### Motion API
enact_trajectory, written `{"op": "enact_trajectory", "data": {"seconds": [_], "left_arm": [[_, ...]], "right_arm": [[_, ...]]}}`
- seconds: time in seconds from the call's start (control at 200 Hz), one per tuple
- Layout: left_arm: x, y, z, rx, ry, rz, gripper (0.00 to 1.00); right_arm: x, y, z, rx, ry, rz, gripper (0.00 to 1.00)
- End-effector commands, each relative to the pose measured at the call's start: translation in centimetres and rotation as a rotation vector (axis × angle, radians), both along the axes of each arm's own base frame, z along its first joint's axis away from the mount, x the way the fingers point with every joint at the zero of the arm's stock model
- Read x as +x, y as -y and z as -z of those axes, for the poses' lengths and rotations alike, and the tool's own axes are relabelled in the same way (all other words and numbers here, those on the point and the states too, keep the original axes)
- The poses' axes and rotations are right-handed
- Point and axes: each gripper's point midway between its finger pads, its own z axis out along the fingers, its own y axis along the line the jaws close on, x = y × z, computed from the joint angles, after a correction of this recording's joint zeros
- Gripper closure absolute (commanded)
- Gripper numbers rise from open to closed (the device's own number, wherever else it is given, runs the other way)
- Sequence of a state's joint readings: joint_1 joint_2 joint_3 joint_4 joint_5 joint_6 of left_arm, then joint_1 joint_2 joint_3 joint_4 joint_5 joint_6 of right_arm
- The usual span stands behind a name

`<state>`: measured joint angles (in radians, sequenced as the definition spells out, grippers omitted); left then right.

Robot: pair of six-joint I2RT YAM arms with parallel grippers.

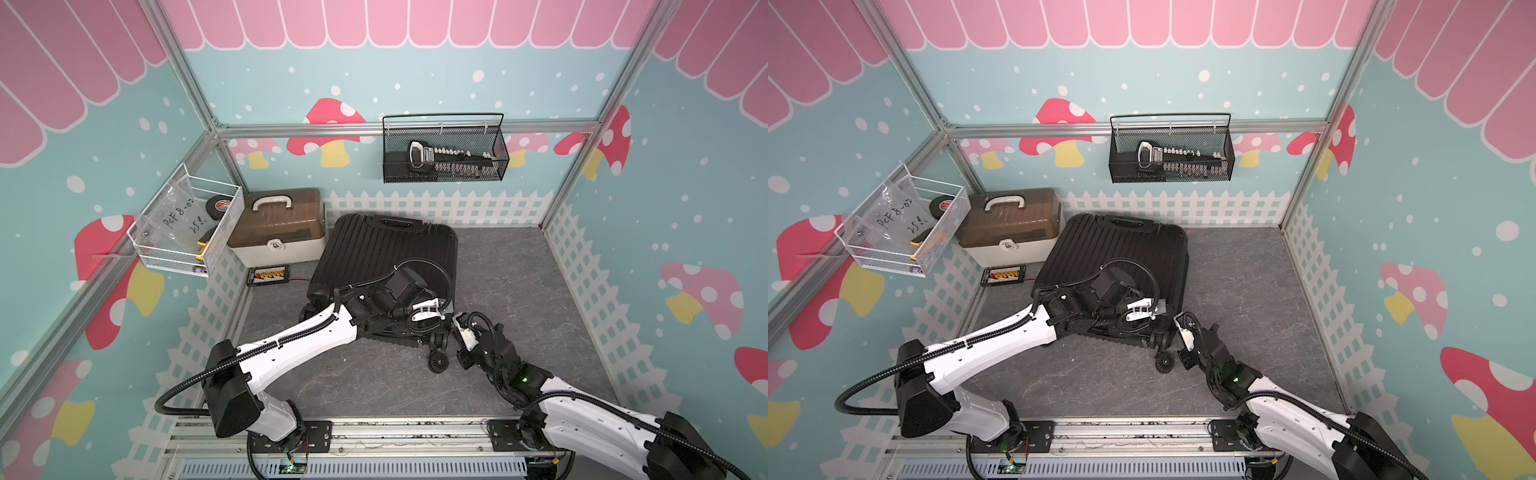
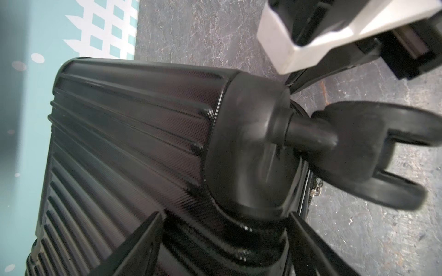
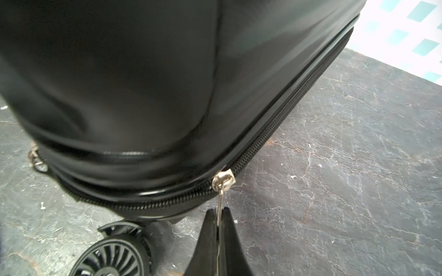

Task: Close the suitcase zippers
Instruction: Zip the zipper on the suitcase.

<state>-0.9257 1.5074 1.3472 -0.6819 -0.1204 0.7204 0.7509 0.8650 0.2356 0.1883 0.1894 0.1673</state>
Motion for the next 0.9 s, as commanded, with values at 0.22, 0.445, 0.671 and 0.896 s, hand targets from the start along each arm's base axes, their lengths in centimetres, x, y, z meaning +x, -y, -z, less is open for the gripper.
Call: {"op": "enact_trajectory", "data": {"seconds": [0.22, 0.445, 0.671, 0.896], "left_arm": [[5.7, -1.2, 1.4, -0.031, 0.048, -0.243, 0.2], [6.8, -0.6, 2.4, -0.078, 0.021, -0.267, 0.21], [6.8, 0.3, 4.0, -0.072, -0.024, -0.252, 0.22], [5.1, 1.8, 3.2, -0.132, -0.12, -0.178, 0.23]], "right_arm": [[-1.9, -1.9, -0.4, 0.076, -0.012, -0.135, 1.0], [-3.0, -2.7, -0.7, 0.112, -0.011, -0.206, 1.0], [-3.6, -3.5, -1.4, 0.154, 0.011, -0.263, 1.0], [-2.6, -2.6, -1.2, 0.143, 0.021, -0.183, 1.0]]}}
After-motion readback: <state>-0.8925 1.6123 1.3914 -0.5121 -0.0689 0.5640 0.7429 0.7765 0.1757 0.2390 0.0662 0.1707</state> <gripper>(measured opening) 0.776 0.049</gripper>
